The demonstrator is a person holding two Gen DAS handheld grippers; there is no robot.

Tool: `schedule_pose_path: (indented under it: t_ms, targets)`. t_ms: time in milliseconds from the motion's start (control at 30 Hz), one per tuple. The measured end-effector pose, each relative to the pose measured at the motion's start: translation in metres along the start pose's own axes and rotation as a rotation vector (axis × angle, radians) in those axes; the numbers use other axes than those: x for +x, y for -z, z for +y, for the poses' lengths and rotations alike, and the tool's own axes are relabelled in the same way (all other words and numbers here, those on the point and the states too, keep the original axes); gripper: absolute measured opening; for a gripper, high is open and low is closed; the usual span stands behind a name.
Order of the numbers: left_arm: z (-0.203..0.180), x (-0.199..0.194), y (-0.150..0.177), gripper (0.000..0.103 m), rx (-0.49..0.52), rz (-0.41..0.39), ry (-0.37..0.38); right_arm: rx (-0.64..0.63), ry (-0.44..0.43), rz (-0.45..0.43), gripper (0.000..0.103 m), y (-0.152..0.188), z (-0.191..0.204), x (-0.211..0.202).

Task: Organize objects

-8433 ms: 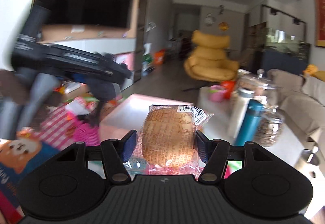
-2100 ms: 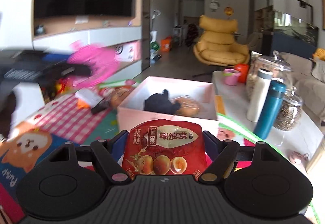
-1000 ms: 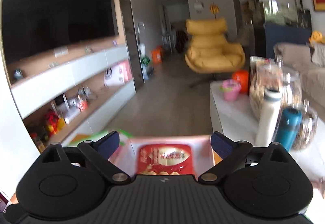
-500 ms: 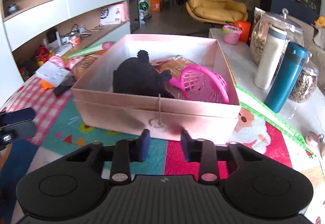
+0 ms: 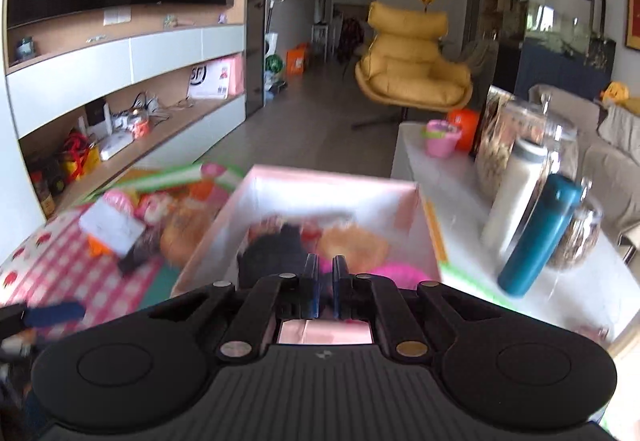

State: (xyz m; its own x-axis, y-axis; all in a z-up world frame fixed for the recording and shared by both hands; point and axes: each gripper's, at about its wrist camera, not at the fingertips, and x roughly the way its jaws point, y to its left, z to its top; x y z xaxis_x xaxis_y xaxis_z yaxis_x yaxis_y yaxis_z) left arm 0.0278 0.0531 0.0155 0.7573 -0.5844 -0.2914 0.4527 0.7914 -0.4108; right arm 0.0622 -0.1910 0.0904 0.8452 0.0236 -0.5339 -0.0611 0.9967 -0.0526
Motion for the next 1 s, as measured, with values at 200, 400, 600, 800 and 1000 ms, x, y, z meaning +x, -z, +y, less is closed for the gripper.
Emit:
schedule_pose_path:
  t_ms: [200,400,600,800,1000]
  targets:
    - [0.003,-0.001,0.0,0.072,-0.016,-0.003,-0.005,0.056,-0.014,0.033,0.009,-0.008,-0.013,0.011]
    - [0.003,0.0,0.0,0.072,-0.017,-0.001,-0.005,0.01,-0.06,0.121,0.025,0.036,-0.009,-0.001]
    - [0.004,0.0,0.001,0.072,-0.025,0.003,-0.008,0.055,-0.093,0.19,0.025,0.057,-0.008,0.02]
    - [0.006,0.001,0.001,0.072,-0.028,0.008,-0.01,0.04,-0.074,0.173,0.018,0.054,0.0,0.026]
    - [0.006,0.001,0.001,0.072,-0.028,0.008,-0.01,0.025,-0.058,0.081,0.003,0.036,0.0,0.001]
